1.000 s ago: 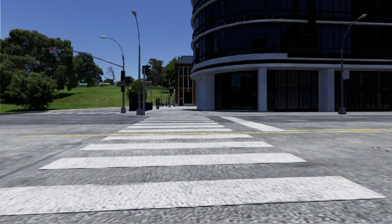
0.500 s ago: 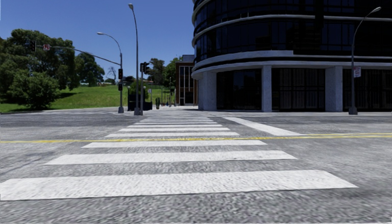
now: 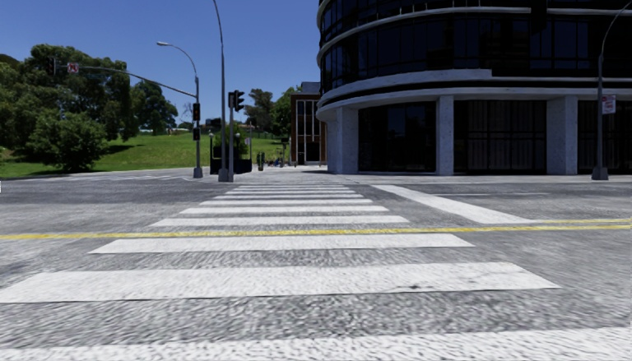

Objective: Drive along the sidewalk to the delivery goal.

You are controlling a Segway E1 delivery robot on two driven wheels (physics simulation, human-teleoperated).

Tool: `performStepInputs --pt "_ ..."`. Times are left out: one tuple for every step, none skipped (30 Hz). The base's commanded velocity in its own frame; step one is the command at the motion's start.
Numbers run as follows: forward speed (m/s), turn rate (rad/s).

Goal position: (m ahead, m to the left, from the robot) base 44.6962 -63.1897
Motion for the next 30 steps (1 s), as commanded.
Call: performStepInputs --pt "1.65 0.22" --pt "1.65 0.23" --pt "1.65 0.24" --pt "1.65 0.24" --pt "1.65 0.24" --pt "1.65 0.25" --pt "1.65 0.25" --pt "1.65 0.25" --pt "1.65 0.25" --pt "1.65 0.16" --pt "1.65 0.0" --pt "1.65 0.0" --pt "1.65 0.0" --pt "1.65 0.0" --pt "1.65 0.0" --pt "1.65 0.0" --pt "1.65 0.0" --pt "1.65 0.0" --pt "1.65 0.0" --pt "1.65 0.0" --pt "1.65 0.0" --pt "1.65 0.0" --pt "1.65 0.0" --pt "1.65 0.0" --pt "1.65 0.0" --pt "1.65 0.0" --pt "1.65 0.0" --pt "1.65 0.0" --pt "1.65 0.0" --pt "1.65 0.0"
